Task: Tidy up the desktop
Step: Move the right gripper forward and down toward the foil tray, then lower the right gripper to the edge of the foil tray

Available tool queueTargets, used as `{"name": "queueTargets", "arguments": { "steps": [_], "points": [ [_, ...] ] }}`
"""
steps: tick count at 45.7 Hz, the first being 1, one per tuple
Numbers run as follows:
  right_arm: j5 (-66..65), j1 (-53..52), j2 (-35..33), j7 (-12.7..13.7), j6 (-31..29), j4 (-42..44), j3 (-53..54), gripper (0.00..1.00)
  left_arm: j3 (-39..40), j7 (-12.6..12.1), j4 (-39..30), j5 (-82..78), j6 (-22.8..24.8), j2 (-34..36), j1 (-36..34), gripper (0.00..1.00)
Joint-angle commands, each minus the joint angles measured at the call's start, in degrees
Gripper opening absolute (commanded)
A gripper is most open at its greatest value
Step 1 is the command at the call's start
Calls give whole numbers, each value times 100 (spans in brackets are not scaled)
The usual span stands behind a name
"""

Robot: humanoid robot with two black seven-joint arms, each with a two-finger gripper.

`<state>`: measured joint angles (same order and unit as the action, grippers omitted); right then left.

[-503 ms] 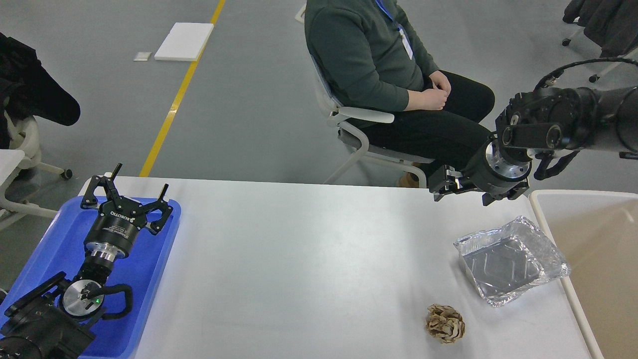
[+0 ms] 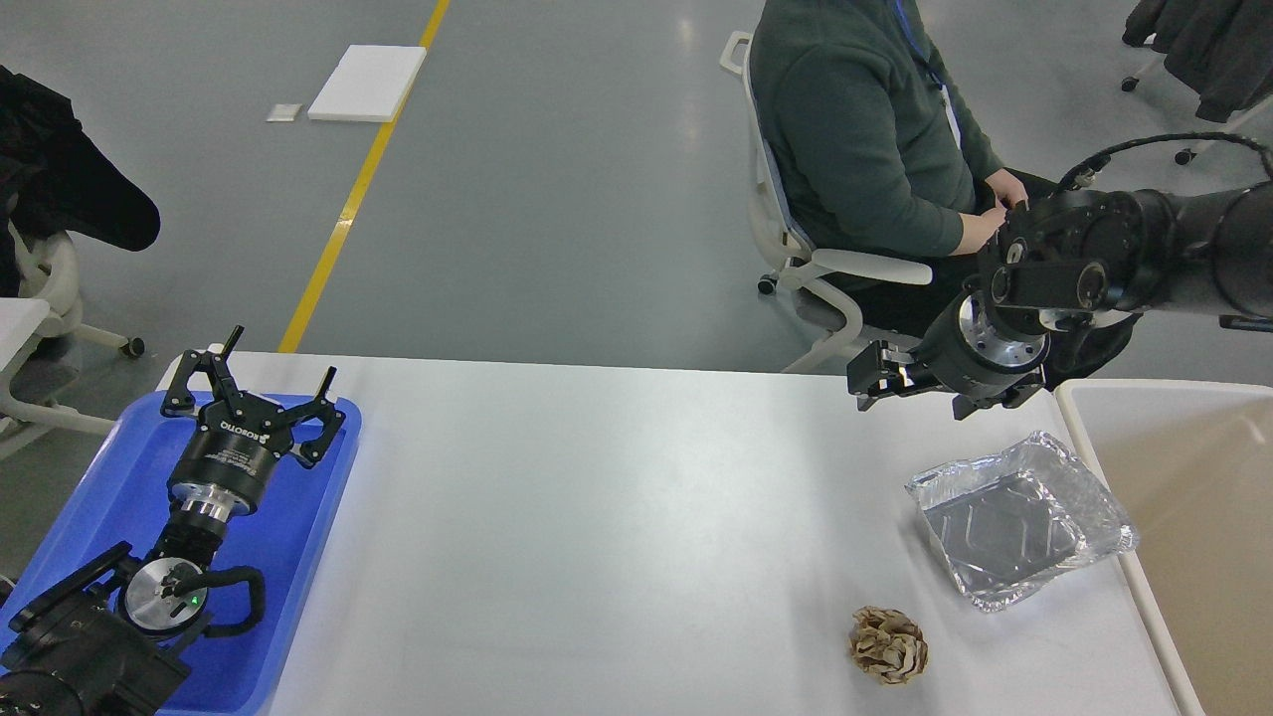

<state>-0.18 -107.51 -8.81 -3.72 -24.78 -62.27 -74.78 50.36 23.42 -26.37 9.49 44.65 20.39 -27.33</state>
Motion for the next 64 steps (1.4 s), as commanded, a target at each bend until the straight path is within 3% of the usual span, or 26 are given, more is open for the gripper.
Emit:
{"name": "queueTargets", "arguments": {
  "steps": [1, 36, 64],
  "points": [
    [0, -33, -15, -5, 8, 14, 25, 100, 0, -5, 0, 0, 0, 0, 0, 99],
    [0, -306, -226, -5, -36, 5, 25, 100, 0, 4, 0, 0, 0, 0, 0, 99],
    [-781, -754, -1825, 3, -10, -4, 69, 100, 0, -5, 0, 0, 0, 0, 0, 99]
  ]
}}
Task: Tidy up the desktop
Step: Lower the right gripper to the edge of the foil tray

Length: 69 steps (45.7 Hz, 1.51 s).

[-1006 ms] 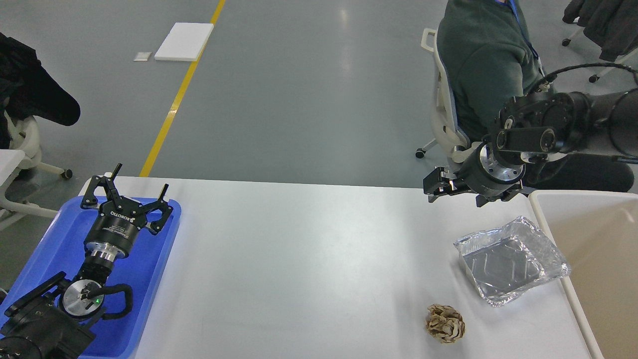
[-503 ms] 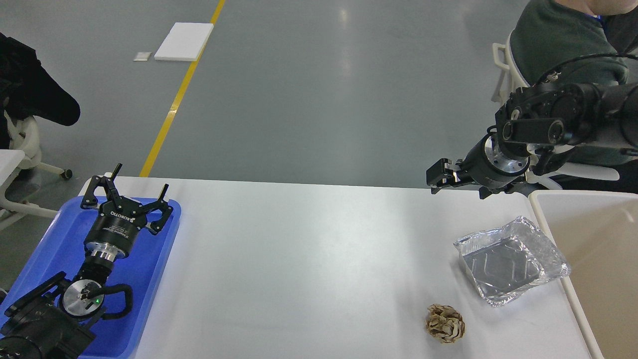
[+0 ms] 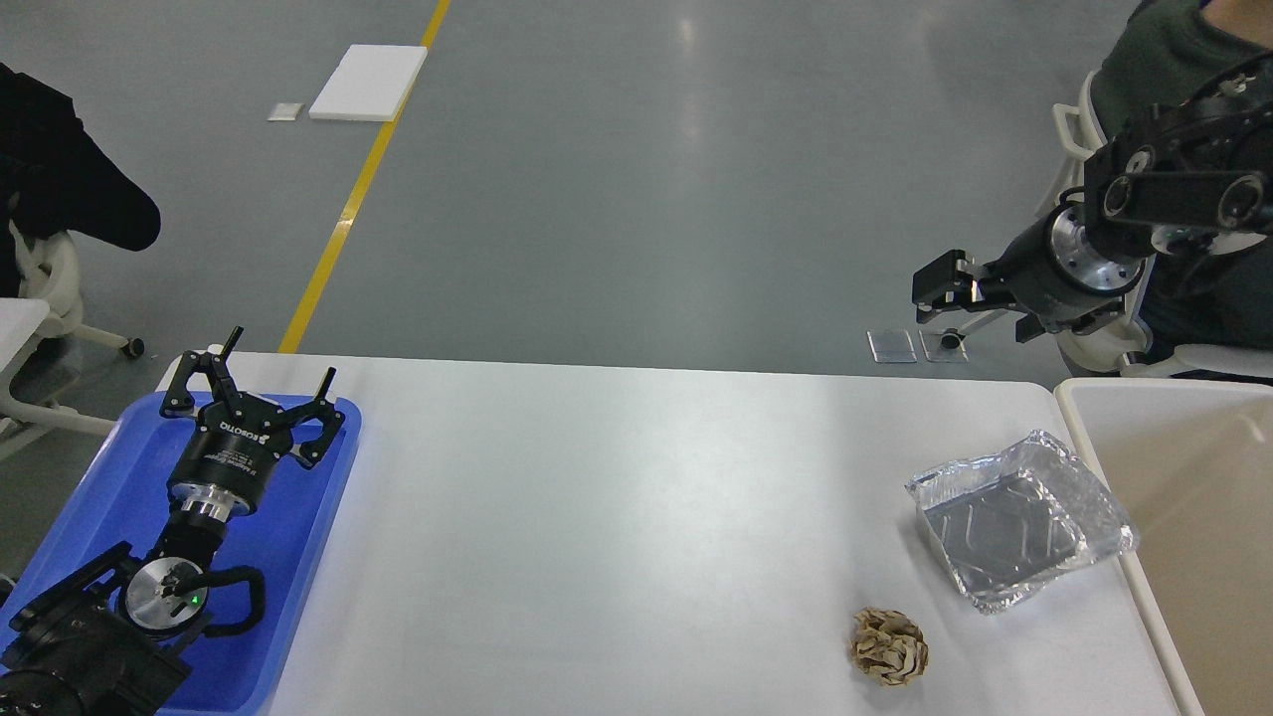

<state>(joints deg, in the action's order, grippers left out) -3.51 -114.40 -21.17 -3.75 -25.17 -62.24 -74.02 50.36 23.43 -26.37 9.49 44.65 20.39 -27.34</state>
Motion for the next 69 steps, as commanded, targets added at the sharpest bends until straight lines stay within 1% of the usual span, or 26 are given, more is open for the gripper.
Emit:
{"name": "queueTargets", "arguments": {
  "steps": [1, 10, 23, 31, 37, 47, 57, 69],
  "points": [
    [-509, -56, -651, 6, 30, -8, -8, 100, 0, -6, 0, 0, 0, 0, 0, 99],
    [-879, -64, -1082, 6, -5, -113, -130, 100, 0, 3, 0, 0, 0, 0, 0, 99],
    [-1573, -65, -1987, 23, 21, -772, -377, 100, 0, -5, 0, 0, 0, 0, 0, 99],
    [-1714, 111, -2479, 23, 196, -1176, -394, 100, 0, -6, 0, 0, 0, 0, 0, 99],
    [-1670, 366, -2770, 32, 311, -1300, -377, 100, 0, -6, 0, 0, 0, 0, 0, 99],
    [-1600, 1095, -2990, 23, 846, -1300, -149, 100, 0, -6, 0, 0, 0, 0, 0, 99],
    [-1433, 1991, -2972, 23, 1365, -1291, 660, 100, 0, 3, 0, 0, 0, 0, 0, 99],
    [-1240, 3169, -2884, 23, 2297, -1194, 1460, 100, 0, -5, 0, 0, 0, 0, 0, 99]
  ]
}}
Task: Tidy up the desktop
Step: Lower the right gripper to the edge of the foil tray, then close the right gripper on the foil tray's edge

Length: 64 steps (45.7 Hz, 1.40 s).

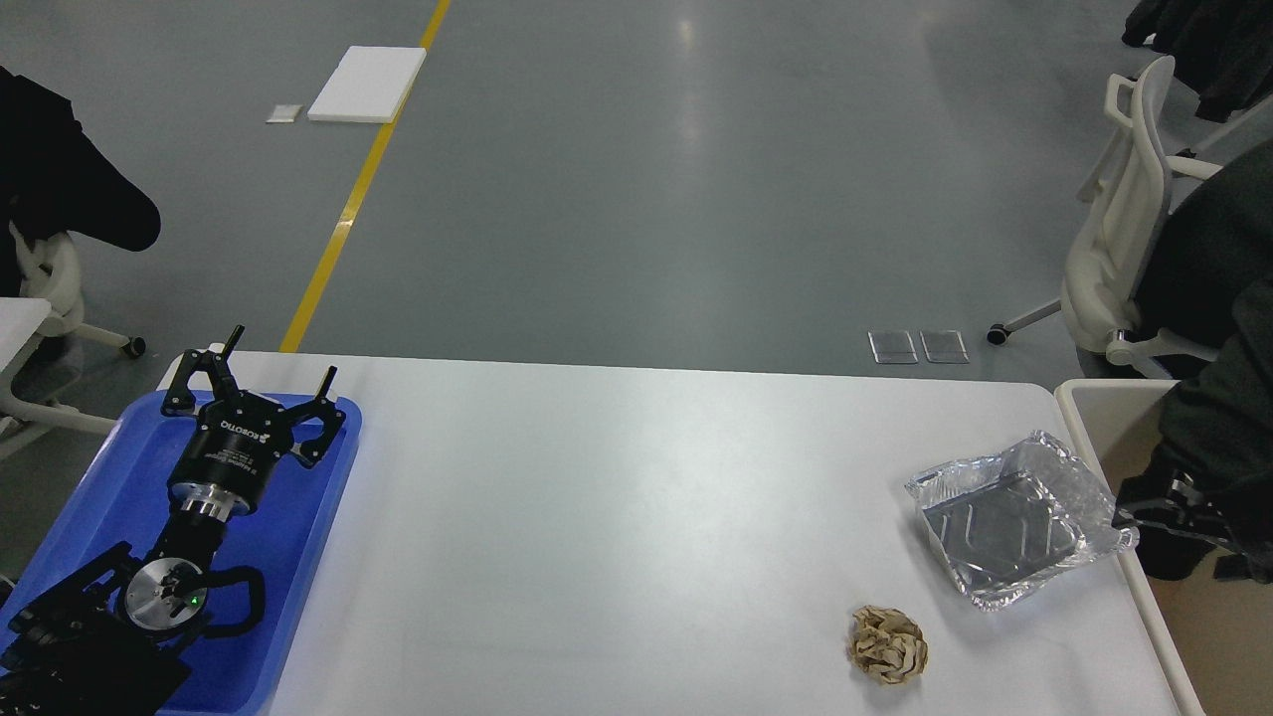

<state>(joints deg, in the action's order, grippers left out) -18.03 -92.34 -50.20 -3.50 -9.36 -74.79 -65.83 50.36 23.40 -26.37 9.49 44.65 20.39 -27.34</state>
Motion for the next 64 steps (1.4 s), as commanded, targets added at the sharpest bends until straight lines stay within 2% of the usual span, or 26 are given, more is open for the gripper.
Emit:
{"name": "queueTargets", "arguments": {
  "steps": [1, 20, 34, 55, 60, 64],
  "points": [
    [264, 1025, 19, -1, 768, 70, 659, 100, 0, -2, 0, 0, 0, 0, 0, 99],
    [1345, 2124, 739, -10, 1982, 536, 1124, 99, 0, -2, 0, 0, 0, 0, 0, 99],
    [1416, 2256, 1310, -10, 2193, 729, 1160, 99, 0, -2, -9, 0, 0, 0, 0, 99],
    [1724, 2792, 2304, -10, 2202, 1783, 1160, 97, 0, -2, 0, 0, 0, 0, 0, 99],
    [1715, 2871, 2348, -10, 2280, 1863, 1168, 89, 0, 7, 0, 0, 0, 0, 0, 99],
    [1645, 2906, 2374, -10, 2386, 1863, 1160, 77, 0, 7, 0, 0, 0, 0, 0, 99]
  ]
}}
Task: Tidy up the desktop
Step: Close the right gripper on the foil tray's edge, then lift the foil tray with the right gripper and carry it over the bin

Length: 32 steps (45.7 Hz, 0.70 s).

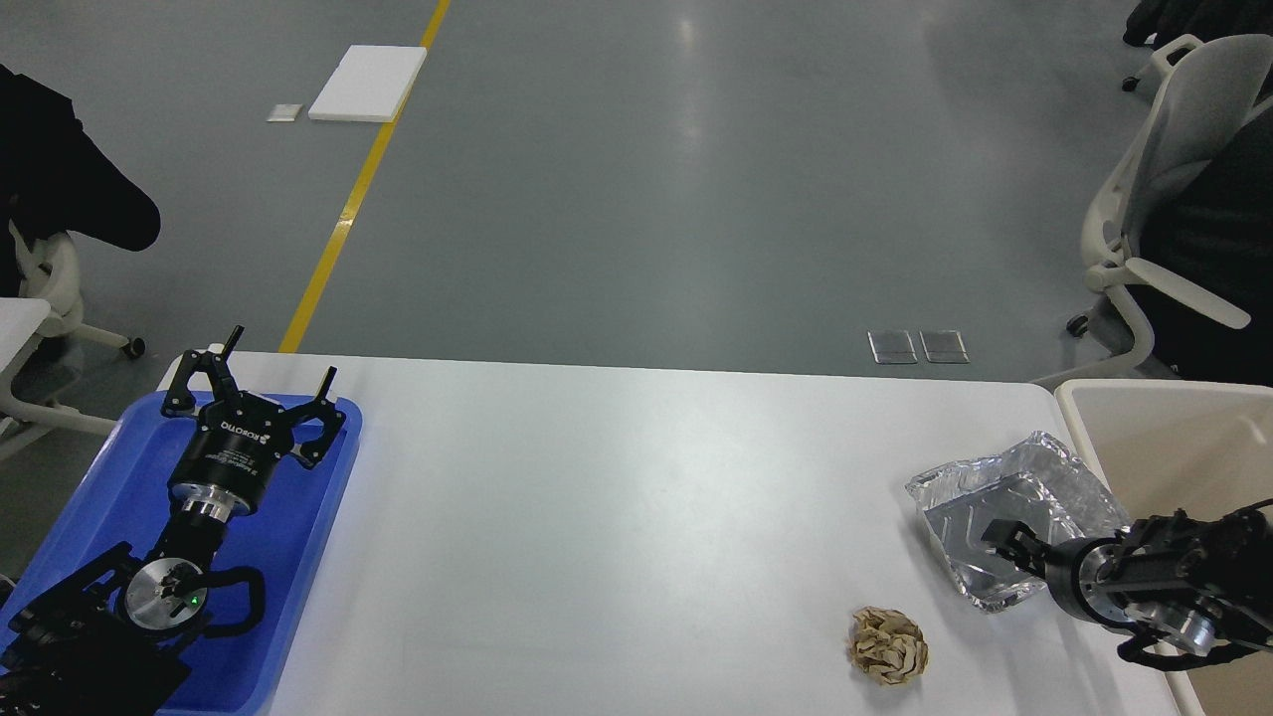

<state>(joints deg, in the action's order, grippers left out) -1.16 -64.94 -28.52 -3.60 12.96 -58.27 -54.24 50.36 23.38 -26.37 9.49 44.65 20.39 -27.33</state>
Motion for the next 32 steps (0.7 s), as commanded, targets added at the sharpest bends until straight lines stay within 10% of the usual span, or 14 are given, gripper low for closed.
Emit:
{"name": "queueTargets", "arguments": {
  "steps": [1, 16, 32],
  "points": [
    [-51, 174, 206, -9, 206, 211, 1, 71, 0, 8, 0, 0, 0, 0, 0, 99],
    [-33, 236, 206, -9, 224, 202, 1, 19, 0, 8, 0, 0, 0, 0, 0, 99],
    [-42, 236, 215, -9, 207, 202, 1, 0, 0, 8, 0, 0, 0, 0, 0, 99]
  ]
}}
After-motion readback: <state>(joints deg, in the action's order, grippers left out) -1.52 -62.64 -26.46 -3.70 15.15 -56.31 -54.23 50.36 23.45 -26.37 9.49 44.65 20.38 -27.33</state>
